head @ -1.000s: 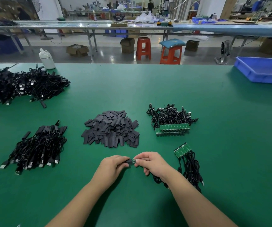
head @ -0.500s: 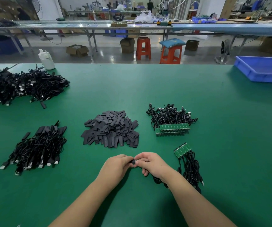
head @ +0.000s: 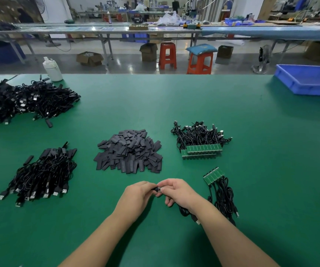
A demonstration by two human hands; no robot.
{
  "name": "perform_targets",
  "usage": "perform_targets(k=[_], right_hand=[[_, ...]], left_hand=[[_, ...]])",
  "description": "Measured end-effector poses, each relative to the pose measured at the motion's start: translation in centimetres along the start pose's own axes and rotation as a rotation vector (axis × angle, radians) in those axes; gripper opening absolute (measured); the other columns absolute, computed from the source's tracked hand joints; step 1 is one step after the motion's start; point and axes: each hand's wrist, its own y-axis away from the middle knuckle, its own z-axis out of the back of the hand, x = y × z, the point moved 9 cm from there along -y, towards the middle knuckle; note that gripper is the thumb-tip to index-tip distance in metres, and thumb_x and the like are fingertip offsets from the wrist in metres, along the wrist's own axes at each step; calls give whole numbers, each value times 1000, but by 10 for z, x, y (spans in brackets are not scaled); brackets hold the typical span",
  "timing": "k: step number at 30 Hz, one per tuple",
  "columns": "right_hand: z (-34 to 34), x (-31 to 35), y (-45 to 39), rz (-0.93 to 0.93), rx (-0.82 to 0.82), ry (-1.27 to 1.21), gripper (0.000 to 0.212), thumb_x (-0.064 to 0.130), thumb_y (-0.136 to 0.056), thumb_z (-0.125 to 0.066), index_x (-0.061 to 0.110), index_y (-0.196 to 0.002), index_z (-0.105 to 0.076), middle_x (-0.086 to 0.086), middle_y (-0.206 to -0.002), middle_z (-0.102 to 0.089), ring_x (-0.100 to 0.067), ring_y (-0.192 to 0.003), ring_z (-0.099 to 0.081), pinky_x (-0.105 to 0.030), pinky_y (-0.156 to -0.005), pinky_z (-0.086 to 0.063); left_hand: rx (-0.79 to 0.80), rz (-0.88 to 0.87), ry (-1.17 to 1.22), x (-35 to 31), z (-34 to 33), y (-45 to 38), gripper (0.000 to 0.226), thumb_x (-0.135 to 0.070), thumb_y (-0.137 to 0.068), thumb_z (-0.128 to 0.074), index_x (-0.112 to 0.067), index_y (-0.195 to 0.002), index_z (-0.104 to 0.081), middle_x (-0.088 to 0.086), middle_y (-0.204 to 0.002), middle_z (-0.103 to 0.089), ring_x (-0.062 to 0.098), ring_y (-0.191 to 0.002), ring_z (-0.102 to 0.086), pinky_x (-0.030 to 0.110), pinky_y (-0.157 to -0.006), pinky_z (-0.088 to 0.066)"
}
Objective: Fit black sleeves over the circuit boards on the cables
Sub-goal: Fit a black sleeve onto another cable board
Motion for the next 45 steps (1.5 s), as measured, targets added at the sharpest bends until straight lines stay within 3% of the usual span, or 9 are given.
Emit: perform_targets(k=[7,10,14,16,23,28,33,37,45], right_hand=[[0,0,0,-6,-4,49,23,9,-98,-53,9,-120,-62,11,-63,-70,-7,-54,-59,-21,-56,-52],[0,1,1,-8,-5,39,21,8,-98,-54,13,-116,-63,9,-64,-70,-7,-54,-59,-22,-56,-52],[-1,1,0,-17,-2,19,22,8,-98,-55,12,-118,-63,-4,-91,-76,-9,-57,-60,-22,-56,-53],[-1,0,0,-21,0,28,24,8,-99,-53,10,-121,-63,-6,-95,-76,-9,-57,-60,-22,-56,-53],[-3,1,0,-19,16,41,26,7,-100,-51,8,-122,-65,2,-80,-70,-8,-55,-57,-21,-55,-51],[-3,3,0,-21,23,52,20,8,-100,-52,8,-111,-69,0,-83,-69,-7,-55,-58,-21,-55,-52],[-5,3,2,-25,24,61,17,7,-100,-52,5,-104,-68,-3,-81,-66,-9,-55,-56,-21,-54,-51],[-6,6,3,-18,35,59,16,8,-100,-52,6,-102,-67,-1,-77,-63,-9,-54,-54,-21,-53,-50],[-7,5,1,-38,75,110,20,13,-102,-52,3,-112,-67,2,-71,-59,-10,-55,-56,-22,-55,-51]], left_hand=[[53,19,-32,0,-8,-3,19,-23,-97,-59,-22,-111,-72,-8,-100,-69,13,-92,-65,29,-84,-50],[83,32,-75,2,-11,-4,24,-27,-99,-54,-24,-117,-69,-7,-106,-67,15,-95,-63,30,-85,-49],[39,-12,-66,-1,-7,-2,22,-22,-98,-57,-19,-115,-71,-5,-104,-70,16,-93,-65,32,-82,-50],[16,-35,-59,-3,-5,-1,21,-20,-97,-59,-18,-113,-73,-5,-101,-71,17,-90,-66,32,-81,-52],[-9,-113,-84,-7,-5,2,21,-15,-92,-64,-16,-110,-74,-6,-92,-72,15,-80,-68,29,-71,-56],[-3,-146,-145,-8,-7,1,21,-12,-87,-70,-15,-108,-73,-6,-92,-72,14,-79,-69,25,-67,-55],[101,-70,-245,4,-17,-2,31,-27,-98,-56,-20,-127,-61,0,-105,-65,23,-91,-66,37,-76,-52],[145,-74,-310,2,-18,-4,27,-32,-100,-50,-23,-122,-63,-1,-104,-62,22,-93,-63,37,-78,-49],[-22,-144,-115,-12,0,4,14,-13,-88,-71,-13,-101,-75,-1,-90,-72,17,-76,-70,29,-63,-55]])
